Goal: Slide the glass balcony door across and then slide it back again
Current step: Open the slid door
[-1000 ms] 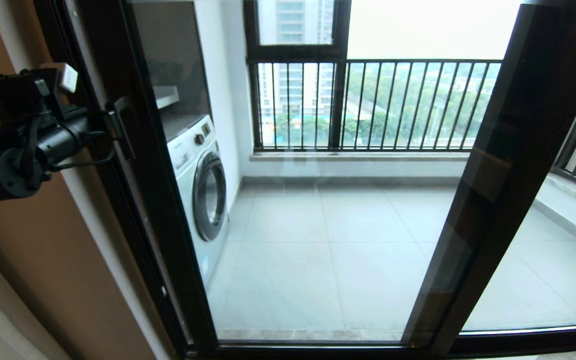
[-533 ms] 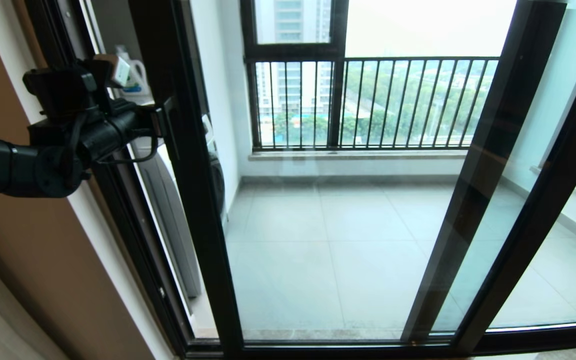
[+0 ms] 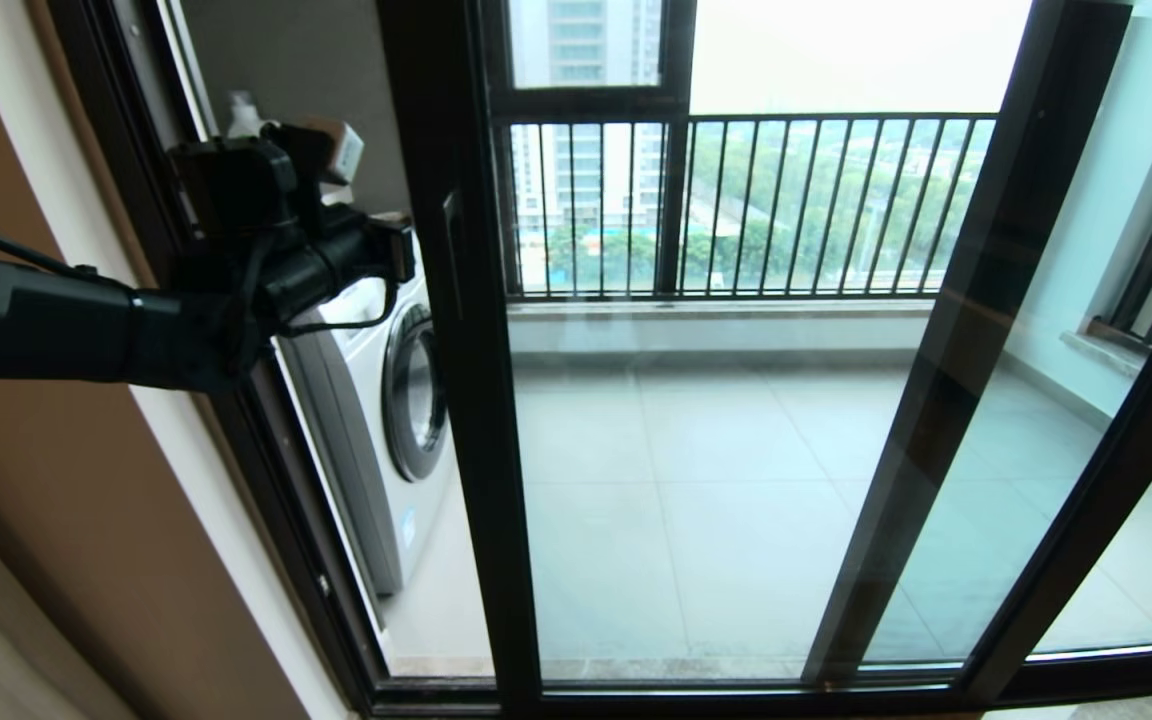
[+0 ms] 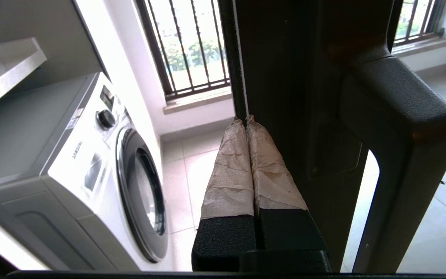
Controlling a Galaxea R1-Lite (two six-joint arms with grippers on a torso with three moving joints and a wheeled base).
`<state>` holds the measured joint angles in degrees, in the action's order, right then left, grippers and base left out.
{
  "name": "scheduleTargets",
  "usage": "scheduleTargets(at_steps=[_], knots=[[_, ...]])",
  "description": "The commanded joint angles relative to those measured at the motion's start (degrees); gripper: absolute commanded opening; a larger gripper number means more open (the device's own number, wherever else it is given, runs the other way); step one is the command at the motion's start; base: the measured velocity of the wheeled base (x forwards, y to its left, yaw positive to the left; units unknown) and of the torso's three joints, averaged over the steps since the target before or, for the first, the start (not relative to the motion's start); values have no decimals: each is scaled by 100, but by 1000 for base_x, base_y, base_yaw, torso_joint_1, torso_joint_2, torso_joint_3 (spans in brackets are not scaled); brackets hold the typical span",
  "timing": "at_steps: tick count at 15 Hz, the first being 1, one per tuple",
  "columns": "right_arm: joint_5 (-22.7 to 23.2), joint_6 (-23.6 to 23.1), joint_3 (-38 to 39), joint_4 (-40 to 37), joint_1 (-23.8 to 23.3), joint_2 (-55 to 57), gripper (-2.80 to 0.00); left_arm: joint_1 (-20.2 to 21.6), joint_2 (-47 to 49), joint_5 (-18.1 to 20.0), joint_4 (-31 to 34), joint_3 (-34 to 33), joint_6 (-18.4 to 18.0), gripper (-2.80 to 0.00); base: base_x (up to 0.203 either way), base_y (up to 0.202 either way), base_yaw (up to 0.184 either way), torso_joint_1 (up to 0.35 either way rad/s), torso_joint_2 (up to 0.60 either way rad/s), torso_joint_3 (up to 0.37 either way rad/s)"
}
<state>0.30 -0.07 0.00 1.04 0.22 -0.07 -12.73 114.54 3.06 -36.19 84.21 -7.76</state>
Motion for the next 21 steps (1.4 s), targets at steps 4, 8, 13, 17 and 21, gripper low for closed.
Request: scheduleTargets(at_steps=[4, 8, 13, 17, 21], knots=[[5, -1, 44, 2, 4, 7, -280, -664, 568, -261, 220, 807, -120, -280, 0, 0, 0, 0, 0, 0], [5, -1, 44, 2, 4, 7, -280, -1036, 688, -285, 430, 1124, -167, -280, 0, 0, 0, 0, 0, 0], [5, -1, 44, 2, 4, 7, -280, -1512, 1064, -384, 772, 1888, -314, -280, 0, 0, 0, 0, 0, 0], [5, -1, 44, 2, 4, 7, -280, -1829, 1219, -404, 856, 2110, -323, -280, 0, 0, 0, 0, 0, 0], [5, -1, 44, 2, 4, 7, -280, -2066, 1369, -412, 949, 2416, -340, -280, 0, 0, 0, 0, 0, 0]])
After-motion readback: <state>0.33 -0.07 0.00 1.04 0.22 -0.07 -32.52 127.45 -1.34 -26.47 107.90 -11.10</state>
